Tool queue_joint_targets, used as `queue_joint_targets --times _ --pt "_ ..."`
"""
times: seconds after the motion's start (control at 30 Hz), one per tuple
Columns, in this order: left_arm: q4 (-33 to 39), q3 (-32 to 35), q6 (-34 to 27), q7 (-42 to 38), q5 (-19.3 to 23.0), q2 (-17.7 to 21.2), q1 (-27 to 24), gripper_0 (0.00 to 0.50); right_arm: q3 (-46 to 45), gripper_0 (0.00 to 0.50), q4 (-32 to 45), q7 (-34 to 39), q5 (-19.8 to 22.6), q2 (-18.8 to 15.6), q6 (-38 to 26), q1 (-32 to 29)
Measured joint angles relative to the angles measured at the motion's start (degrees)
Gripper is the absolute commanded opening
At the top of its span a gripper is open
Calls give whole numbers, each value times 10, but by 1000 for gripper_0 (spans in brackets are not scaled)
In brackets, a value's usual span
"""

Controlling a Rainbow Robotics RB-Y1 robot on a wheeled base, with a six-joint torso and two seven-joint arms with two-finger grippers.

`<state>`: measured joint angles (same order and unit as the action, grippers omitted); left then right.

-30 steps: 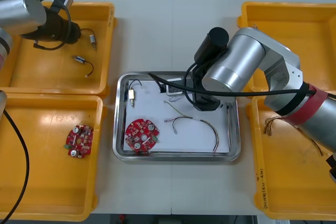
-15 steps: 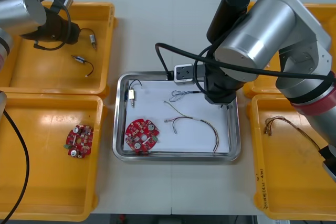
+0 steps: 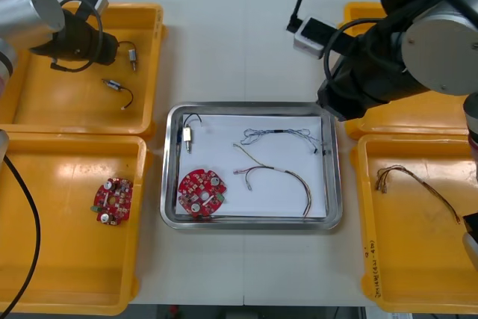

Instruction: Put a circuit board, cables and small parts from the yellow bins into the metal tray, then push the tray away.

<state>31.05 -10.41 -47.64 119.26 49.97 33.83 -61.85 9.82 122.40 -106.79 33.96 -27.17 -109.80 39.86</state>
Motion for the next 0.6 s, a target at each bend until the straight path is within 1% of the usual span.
queue_joint_targets --times 0.17,0.33,0.5,0.6 --pt "28 1 -57 0 0 8 0 3 -55 500 7 45 0 -3 0 -38" --pt "58 4 -115 0 -5 23 0 2 -90 500 9 124 0 -20 0 -65" --pt "102 33 -194 0 -59 34 1 3 -129 500 10 136 1 -41 0 -87" --pt "141 51 -244 0 -87 37 3 0 -156 500 10 164 3 -54 0 -102"
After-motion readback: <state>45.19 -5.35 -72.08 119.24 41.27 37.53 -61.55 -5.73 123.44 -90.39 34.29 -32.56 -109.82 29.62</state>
